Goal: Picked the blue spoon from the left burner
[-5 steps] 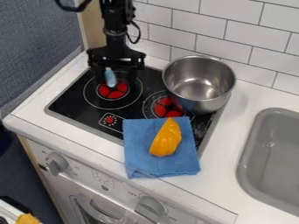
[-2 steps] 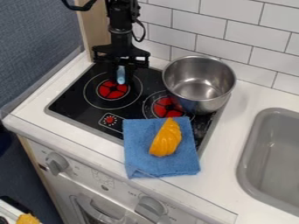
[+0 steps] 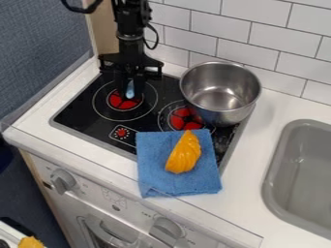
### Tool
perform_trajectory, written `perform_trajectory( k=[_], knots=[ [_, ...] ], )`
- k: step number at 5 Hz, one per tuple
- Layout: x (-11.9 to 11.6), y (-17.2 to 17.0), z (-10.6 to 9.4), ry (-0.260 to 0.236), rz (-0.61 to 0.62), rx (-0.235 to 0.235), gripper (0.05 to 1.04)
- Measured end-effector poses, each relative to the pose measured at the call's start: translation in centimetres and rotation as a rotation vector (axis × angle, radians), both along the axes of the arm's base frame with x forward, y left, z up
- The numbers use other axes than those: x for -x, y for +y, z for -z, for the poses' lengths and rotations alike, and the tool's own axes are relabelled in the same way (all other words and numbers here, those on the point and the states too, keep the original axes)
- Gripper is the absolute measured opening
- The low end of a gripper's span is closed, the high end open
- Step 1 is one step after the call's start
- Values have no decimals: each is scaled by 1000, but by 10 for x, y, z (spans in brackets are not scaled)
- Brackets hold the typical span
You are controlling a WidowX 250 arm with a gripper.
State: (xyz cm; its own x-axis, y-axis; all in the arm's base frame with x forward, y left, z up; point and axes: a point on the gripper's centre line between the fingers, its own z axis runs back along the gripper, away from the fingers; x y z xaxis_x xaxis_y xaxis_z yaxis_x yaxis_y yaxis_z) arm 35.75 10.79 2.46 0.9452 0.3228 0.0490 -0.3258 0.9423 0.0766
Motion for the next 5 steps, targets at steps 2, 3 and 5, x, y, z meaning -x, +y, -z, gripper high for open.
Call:
perform_trajectory(
  k=[2,3,5],
  knots=[
    [47,-25,-48,-122,194,53,330],
    [82,-22,-27,-110,355,136,329],
    [121,-13,-5,-81,397,139,330]
  ],
)
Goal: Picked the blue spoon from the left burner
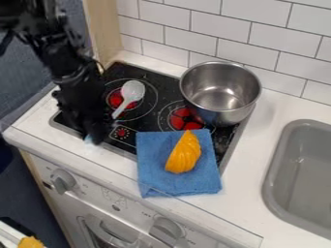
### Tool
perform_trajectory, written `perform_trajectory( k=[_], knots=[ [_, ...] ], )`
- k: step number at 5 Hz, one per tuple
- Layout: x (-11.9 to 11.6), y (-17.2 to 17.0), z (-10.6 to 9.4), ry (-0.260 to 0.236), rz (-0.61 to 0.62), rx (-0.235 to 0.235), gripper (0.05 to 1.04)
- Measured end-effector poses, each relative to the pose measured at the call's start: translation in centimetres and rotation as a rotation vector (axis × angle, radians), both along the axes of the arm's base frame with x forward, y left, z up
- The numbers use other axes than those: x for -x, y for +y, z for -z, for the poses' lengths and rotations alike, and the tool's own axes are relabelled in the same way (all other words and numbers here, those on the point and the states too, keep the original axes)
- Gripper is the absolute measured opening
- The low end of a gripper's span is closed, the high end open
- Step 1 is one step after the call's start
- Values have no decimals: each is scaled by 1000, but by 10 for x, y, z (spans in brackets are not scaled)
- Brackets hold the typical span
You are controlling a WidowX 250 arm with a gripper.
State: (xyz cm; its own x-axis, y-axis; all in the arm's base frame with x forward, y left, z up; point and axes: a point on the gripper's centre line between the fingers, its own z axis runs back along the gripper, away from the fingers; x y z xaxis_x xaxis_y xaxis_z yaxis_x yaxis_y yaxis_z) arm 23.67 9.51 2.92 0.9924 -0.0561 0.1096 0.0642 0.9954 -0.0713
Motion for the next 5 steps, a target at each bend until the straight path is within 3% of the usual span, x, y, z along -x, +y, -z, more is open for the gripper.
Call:
perform_trajectory(
  k=[1,2,3,4,5],
  knots=[
    [0,2,6,18,-21,-37,375],
    [2,-1,14,59,-36,-48,676],
    [-1,1,12,53,-43,-56,954],
    [-6,-14,4,40,11,-68,1008],
    [-6,-10,-26,-86,-45,-50,1003]
  ],
)
